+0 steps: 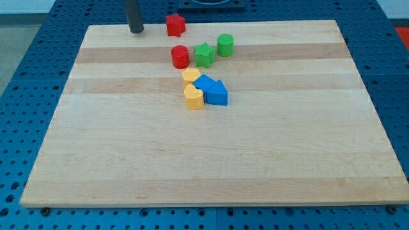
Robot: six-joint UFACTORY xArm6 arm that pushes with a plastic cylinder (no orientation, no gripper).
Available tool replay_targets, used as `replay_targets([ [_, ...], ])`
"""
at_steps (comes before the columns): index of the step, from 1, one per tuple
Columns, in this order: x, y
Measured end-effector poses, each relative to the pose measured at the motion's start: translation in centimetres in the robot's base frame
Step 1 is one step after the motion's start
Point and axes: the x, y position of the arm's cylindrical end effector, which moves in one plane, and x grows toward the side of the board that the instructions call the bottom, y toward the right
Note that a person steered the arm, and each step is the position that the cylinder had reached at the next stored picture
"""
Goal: Place your arm to the top of the red circle
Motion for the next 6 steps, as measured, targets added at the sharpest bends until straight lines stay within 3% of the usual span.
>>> replay_targets([
  [4,1.7,3.3],
  [6,4.9,4.8],
])
